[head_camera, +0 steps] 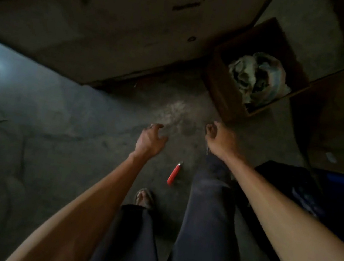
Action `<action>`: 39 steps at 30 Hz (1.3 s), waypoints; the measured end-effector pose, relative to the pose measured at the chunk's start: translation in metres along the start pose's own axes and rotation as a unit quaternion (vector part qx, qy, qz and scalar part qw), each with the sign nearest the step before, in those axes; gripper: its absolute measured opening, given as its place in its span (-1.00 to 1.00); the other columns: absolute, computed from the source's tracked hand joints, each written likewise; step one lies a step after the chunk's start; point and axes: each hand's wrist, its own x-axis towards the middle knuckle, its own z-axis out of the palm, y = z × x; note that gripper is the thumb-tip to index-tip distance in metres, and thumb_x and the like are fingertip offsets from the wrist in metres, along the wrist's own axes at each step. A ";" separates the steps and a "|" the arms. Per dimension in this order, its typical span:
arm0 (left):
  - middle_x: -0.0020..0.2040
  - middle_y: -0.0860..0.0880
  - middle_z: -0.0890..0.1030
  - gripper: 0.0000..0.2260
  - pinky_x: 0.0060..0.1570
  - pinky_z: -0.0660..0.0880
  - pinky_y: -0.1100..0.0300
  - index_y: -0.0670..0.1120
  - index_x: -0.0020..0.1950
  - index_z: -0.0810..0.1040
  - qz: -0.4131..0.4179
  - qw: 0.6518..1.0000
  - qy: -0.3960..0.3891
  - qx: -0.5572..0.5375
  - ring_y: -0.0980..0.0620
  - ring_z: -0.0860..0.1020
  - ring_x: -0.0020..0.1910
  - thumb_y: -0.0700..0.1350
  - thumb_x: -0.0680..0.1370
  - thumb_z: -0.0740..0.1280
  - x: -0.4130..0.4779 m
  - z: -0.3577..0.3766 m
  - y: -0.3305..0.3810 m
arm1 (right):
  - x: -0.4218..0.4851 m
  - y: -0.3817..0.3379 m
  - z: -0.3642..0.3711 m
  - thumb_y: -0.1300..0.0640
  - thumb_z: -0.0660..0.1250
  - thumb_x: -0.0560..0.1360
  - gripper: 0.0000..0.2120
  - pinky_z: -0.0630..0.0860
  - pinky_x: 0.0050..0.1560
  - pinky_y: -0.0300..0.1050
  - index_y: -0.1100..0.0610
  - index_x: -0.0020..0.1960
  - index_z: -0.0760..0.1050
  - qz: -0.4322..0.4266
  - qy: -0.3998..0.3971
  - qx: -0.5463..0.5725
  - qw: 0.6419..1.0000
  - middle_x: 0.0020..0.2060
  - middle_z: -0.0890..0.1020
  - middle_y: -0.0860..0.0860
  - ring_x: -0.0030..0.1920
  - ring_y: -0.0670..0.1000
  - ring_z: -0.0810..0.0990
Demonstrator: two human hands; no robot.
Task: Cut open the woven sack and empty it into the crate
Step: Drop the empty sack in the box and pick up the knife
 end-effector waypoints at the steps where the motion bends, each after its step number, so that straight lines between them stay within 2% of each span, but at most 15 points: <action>1: 0.41 -0.19 0.52 -0.55 0.33 0.41 0.05 -0.10 0.48 0.44 -0.002 1.000 0.006 0.012 -0.18 0.47 0.40 -0.05 0.60 0.36 -0.019 0.000 -0.030 | -0.021 -0.004 0.024 -0.09 0.29 0.48 -0.36 0.37 0.40 0.10 0.12 0.49 0.31 -0.004 -0.003 -0.017 1.000 0.38 0.50 0.18 0.39 0.23 0.45; 3: 0.48 -0.20 0.46 -0.54 0.42 0.33 0.03 -0.12 0.47 0.45 -0.018 0.999 0.008 0.037 -0.19 0.38 0.48 -0.05 0.59 0.38 -0.050 0.007 -0.089 | -0.060 -0.007 0.068 -0.15 0.25 0.42 -0.32 0.34 0.41 0.12 0.10 0.48 0.31 0.002 -0.019 -0.048 0.999 0.36 0.52 0.17 0.38 0.22 0.45; 5: 0.51 -0.25 0.41 -0.52 0.47 0.27 0.03 -0.14 0.48 0.45 -0.038 0.998 0.003 0.056 -0.19 0.31 0.53 -0.06 0.57 0.40 -0.072 0.020 -0.139 | -0.093 -0.010 0.105 -0.07 0.29 0.49 -0.40 0.30 0.41 0.02 0.12 0.48 0.32 0.017 -0.056 -0.065 0.996 0.36 0.52 0.16 0.38 0.20 0.45; 7: 0.53 -0.29 0.36 -0.50 0.50 0.22 0.02 -0.16 0.49 0.44 -0.058 0.996 -0.001 0.064 -0.22 0.26 0.56 -0.07 0.57 0.40 -0.083 0.041 -0.182 | -0.115 -0.008 0.139 -0.03 0.30 0.52 -0.43 0.32 0.37 0.01 0.14 0.47 0.32 0.023 -0.079 -0.083 0.993 0.36 0.52 0.17 0.37 0.20 0.47; 11: 0.56 -0.33 0.28 -0.46 0.53 0.19 -0.03 -0.16 0.52 0.42 -0.085 0.993 -0.016 0.078 -0.27 0.23 0.57 -0.07 0.56 0.41 -0.065 0.105 -0.258 | -0.108 0.023 0.222 -0.04 0.29 0.54 -0.46 0.38 0.32 0.03 0.15 0.45 0.34 0.054 -0.122 -0.097 0.986 0.32 0.55 0.18 0.35 0.20 0.48; 14: 0.60 -0.32 0.21 -0.42 0.53 0.19 -0.05 -0.14 0.55 0.37 -0.081 0.992 -0.016 0.095 -0.28 0.18 0.59 -0.04 0.56 0.42 -0.015 0.171 -0.312 | -0.062 0.053 0.291 -0.07 0.27 0.56 -0.53 0.43 0.26 0.02 0.15 0.38 0.40 0.068 -0.130 -0.125 0.981 0.26 0.58 0.17 0.31 0.19 0.53; 18: 0.64 -0.29 0.09 -0.33 0.53 0.23 -0.12 -0.10 0.62 0.24 -0.043 0.993 -0.009 0.113 -0.27 0.06 0.63 0.00 0.57 0.39 0.082 0.269 -0.371 | 0.036 0.099 0.393 -0.10 0.26 0.59 -0.58 0.53 0.07 0.01 0.19 0.28 0.46 0.093 -0.099 -0.114 0.984 0.19 0.61 0.20 0.21 0.22 0.59; 21: 0.66 -0.26 -0.02 -0.31 0.56 0.14 -0.16 -0.07 0.66 0.11 -0.025 0.992 0.033 0.122 -0.23 -0.04 0.65 0.03 0.60 0.32 0.148 0.330 -0.394 | 0.106 0.123 0.455 -0.22 0.21 0.57 -0.47 0.51 0.12 0.02 0.21 0.27 0.46 0.121 -0.051 -0.094 0.987 0.22 0.58 0.20 0.25 0.21 0.57; 24: 0.67 -0.21 -0.08 -0.34 0.57 0.02 -0.16 -0.01 0.68 0.01 -0.029 0.987 0.113 0.111 -0.19 -0.11 0.65 0.04 0.64 0.22 0.196 0.367 -0.394 | 0.155 0.137 0.498 -0.34 0.22 0.51 -0.33 0.49 0.17 0.04 0.23 0.27 0.46 0.150 0.003 -0.084 0.985 0.24 0.58 0.17 0.27 0.19 0.55; 26: 0.67 -0.21 -0.11 -0.35 0.59 0.00 -0.17 0.02 0.68 -0.02 -0.028 0.984 0.138 0.104 -0.19 -0.13 0.65 0.02 0.65 0.20 0.215 0.380 -0.393 | 0.173 0.141 0.515 -0.30 0.29 0.50 -0.32 0.44 0.25 0.06 0.24 0.33 0.40 0.163 -0.002 -0.077 0.984 0.29 0.52 0.16 0.34 0.17 0.49; 30: 0.67 -0.22 -0.13 -0.33 0.58 -0.03 -0.17 0.02 0.68 -0.05 -0.029 0.983 0.154 0.100 -0.21 -0.15 0.65 0.02 0.64 0.21 0.226 0.391 -0.395 | 0.187 0.145 0.525 -0.11 0.34 0.55 -0.45 0.37 0.33 0.06 0.24 0.37 0.38 0.172 -0.013 -0.083 0.981 0.35 0.47 0.16 0.40 0.16 0.41; 34: 0.67 -0.23 -0.11 -0.35 0.61 -0.06 -0.11 -0.02 0.68 0.00 -0.019 0.989 0.115 0.089 -0.20 -0.14 0.65 0.01 0.65 0.22 0.214 0.375 -0.392 | 0.171 0.139 0.509 -0.07 0.40 0.51 -0.52 0.52 0.17 0.01 0.23 0.28 0.50 0.179 0.001 -0.080 0.981 0.25 0.60 0.15 0.28 0.14 0.57; 39: 0.66 -0.25 -0.05 -0.35 0.59 -0.02 -0.09 -0.08 0.67 0.08 0.000 0.992 0.082 0.092 -0.22 -0.08 0.65 -0.01 0.64 0.26 0.147 0.305 -0.359 | 0.101 0.106 0.430 -0.08 0.39 0.50 -0.58 0.55 0.06 -0.02 0.17 0.23 0.52 0.163 0.025 -0.069 0.984 0.19 0.63 0.13 0.22 0.15 0.61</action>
